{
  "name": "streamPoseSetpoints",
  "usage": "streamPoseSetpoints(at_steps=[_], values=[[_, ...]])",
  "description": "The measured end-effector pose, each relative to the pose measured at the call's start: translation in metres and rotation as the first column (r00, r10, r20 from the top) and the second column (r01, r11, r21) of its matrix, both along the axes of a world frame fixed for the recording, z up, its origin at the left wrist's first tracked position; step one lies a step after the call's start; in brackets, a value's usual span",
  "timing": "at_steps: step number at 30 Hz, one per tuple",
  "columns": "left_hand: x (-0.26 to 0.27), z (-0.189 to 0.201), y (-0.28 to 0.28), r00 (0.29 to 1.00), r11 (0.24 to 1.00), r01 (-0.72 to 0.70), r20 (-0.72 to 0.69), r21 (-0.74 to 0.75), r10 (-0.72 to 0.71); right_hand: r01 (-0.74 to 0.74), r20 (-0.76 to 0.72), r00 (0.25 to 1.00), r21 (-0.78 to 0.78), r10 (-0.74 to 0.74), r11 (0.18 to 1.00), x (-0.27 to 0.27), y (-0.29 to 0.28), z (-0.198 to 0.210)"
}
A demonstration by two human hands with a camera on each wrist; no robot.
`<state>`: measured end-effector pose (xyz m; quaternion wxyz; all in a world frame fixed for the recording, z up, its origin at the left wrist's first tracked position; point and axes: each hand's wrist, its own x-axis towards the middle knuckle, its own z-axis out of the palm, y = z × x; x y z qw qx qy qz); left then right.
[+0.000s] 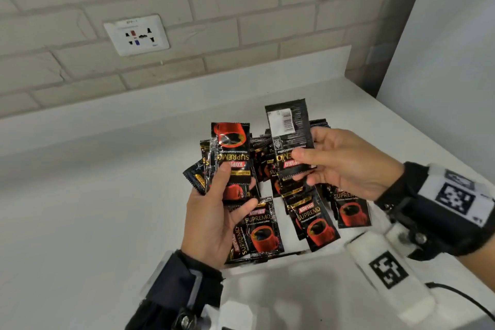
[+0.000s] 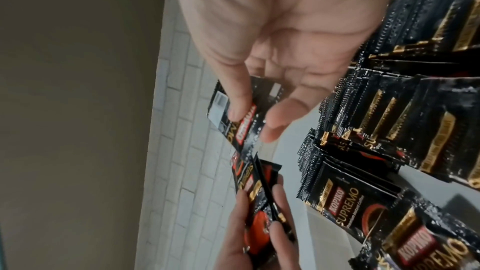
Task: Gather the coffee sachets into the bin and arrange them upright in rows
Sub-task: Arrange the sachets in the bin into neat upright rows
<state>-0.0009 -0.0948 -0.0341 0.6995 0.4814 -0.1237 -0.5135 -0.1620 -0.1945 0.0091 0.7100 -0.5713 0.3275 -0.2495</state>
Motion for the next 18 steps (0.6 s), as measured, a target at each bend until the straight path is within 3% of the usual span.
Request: streamPoseSetpoints(at_steps=[2, 4, 5, 7, 9, 10, 18], values=[[-0.004, 0.0, 0.001, 0.999, 1.0, 0.018, 0.027, 0.018, -0.018, 0.067, 0.013, 0.998, -0.133, -0.066, 0.989, 0.001, 0.002, -0.001], [-0.005, 0.001, 0.002, 0.998, 0.999, 0.035, 0.06, 0.032, -0.037, 0.185, 0.007, 0.979, -0.454, -0.204, 0.872, -0.002, 0.003, -0.001], [-0.005, 0.001, 0.002, 0.996, 0.998, 0.048, 0.08, 0.038, -0.05, 0.232, 0.02, 0.959, -0.627, -0.282, 0.744, -0.003, 0.002, -0.001], [-0.003, 0.003, 0.003, 0.989, 0.995, 0.086, 0.12, 0.048, -0.091, 0.189, 0.033, 0.94, -0.879, -0.34, 0.438, -0.006, 0.0, 0.0], [-0.002, 0.005, 0.005, 0.979, 0.991, 0.128, 0.153, 0.048, -0.134, 0.104, 0.019, 0.944, -0.964, -0.33, 0.243, -0.009, -0.002, -0.005], [-0.002, 0.006, 0.005, 0.974, 0.988, 0.149, 0.165, 0.047, -0.155, 0.083, 0.003, 0.948, -0.968, -0.319, 0.236, -0.011, -0.003, -0.007], [-0.003, 0.007, 0.008, 0.961, 0.976, 0.208, 0.173, 0.057, -0.215, -0.006, -0.12, 0.96, -0.91, -0.251, 0.414, -0.021, -0.01, -0.01]])
